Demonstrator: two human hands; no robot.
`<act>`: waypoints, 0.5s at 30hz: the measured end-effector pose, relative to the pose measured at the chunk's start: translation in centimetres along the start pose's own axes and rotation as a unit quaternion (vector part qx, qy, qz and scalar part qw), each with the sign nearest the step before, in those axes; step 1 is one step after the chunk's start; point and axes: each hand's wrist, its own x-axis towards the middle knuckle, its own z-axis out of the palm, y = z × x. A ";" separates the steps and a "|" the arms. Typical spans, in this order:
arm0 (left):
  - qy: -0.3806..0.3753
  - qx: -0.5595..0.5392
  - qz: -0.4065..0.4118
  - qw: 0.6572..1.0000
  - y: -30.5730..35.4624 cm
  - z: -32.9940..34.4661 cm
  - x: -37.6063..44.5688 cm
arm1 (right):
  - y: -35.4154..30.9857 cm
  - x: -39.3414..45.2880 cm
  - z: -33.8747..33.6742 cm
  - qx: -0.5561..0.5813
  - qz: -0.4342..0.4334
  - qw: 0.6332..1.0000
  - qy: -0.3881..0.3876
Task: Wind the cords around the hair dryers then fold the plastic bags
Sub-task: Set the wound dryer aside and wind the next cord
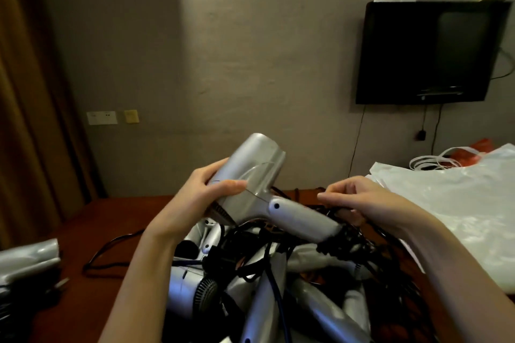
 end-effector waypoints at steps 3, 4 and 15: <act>0.030 0.040 0.046 0.998 0.2 0.7 0.5 | -1.6 -1.0 -0.1 -0.057 -0.061 0.995 0.060; 0.053 0.049 0.059 0.996 0.2 0.7 0.6 | -2.3 -1.4 -0.1 -0.053 -0.078 0.992 0.088; 0.225 0.099 0.153 0.957 0.4 -0.5 0.2 | -3.9 -2.4 1.3 0.042 -0.080 0.991 0.102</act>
